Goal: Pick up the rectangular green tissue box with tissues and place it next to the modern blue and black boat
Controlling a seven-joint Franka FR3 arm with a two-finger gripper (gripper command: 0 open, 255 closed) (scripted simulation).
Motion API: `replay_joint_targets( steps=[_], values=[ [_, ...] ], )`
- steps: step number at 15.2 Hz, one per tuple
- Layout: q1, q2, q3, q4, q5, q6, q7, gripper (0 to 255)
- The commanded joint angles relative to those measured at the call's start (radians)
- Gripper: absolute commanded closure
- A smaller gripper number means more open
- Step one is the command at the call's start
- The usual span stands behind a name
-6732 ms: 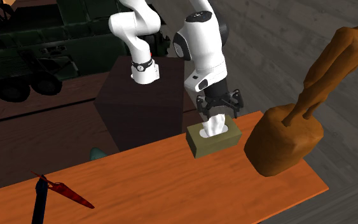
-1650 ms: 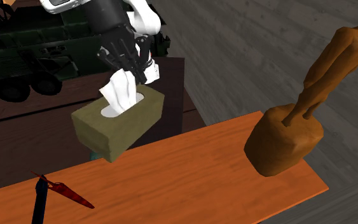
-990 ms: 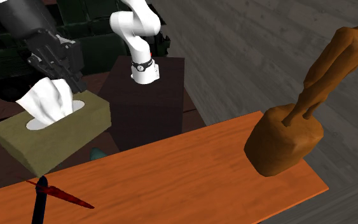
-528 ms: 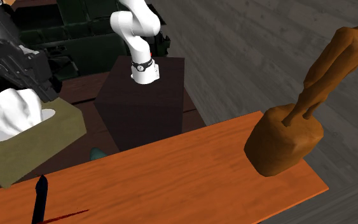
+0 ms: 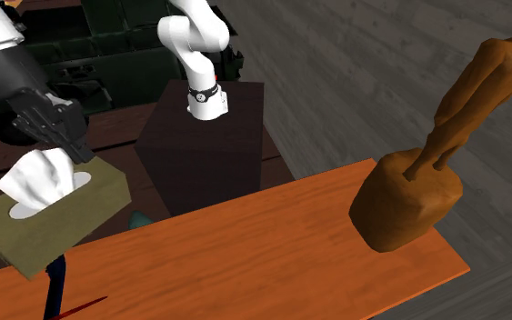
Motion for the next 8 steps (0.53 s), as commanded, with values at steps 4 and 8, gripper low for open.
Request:
replay_joint_targets(
  steps=[4, 8],
  values=[
    [0.003, 0.006, 0.003, -0.058, 0.011, 0.061, -0.023, 255],
    [0.004, 0.014, 0.005, -0.099, 0.021, 0.108, -0.043, 255]
  ],
)
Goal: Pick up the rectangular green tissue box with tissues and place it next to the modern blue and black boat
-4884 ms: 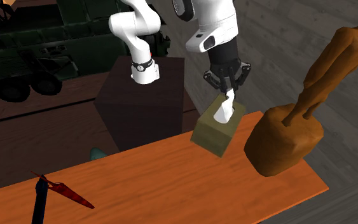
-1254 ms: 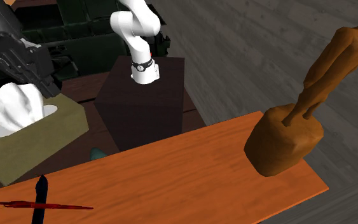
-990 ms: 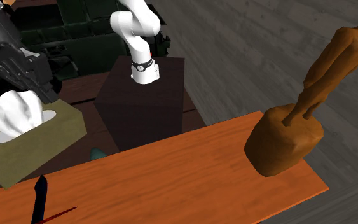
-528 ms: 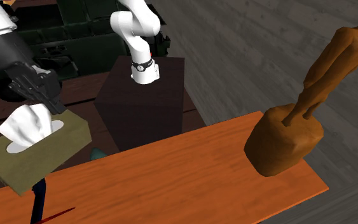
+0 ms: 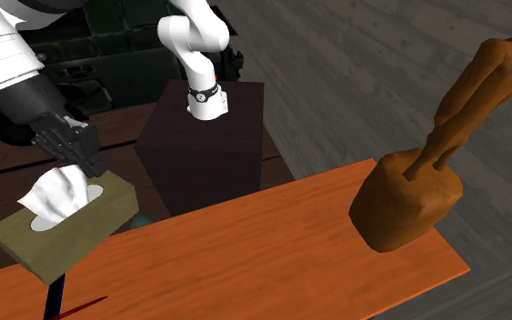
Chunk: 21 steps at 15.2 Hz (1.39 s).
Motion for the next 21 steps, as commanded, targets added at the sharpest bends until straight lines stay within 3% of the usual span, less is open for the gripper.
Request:
replay_joint_targets(
  steps=[1, 21],
  values=[
    [0.002, 0.008, 0.002, -0.018, 0.006, 0.026, -0.009, 255],
    [0.004, 0.102, 0.017, -0.163, 0.085, 0.244, -0.126, 255]
  ],
)
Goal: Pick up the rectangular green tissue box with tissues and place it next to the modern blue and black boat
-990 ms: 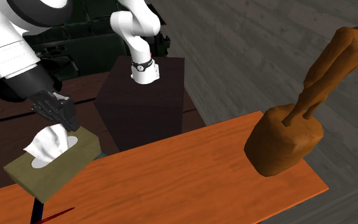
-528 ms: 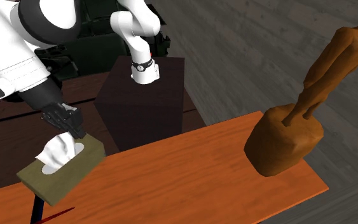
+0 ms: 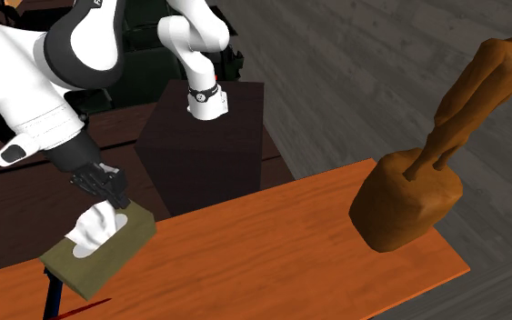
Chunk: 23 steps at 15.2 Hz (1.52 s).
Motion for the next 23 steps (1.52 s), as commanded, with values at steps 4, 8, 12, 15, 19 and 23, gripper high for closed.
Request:
replay_joint_targets(
  steps=[4, 8, 12, 15, 19, 23],
  values=[
    [-0.001, 0.015, 0.003, -0.013, 0.012, 0.026, -0.017, 255],
    [-0.001, 0.015, 0.003, -0.013, 0.012, 0.026, -0.017, 255],
    [-0.001, 0.015, 0.003, -0.013, 0.012, 0.025, -0.017, 0],
    [-0.001, 0.015, 0.003, -0.013, 0.012, 0.025, -0.017, 0],
    [-0.019, -0.058, -0.019, 0.011, -0.025, -0.075, 0.006, 0],
    [-0.019, -0.058, -0.019, 0.011, -0.025, -0.075, 0.006, 0]
  ],
)
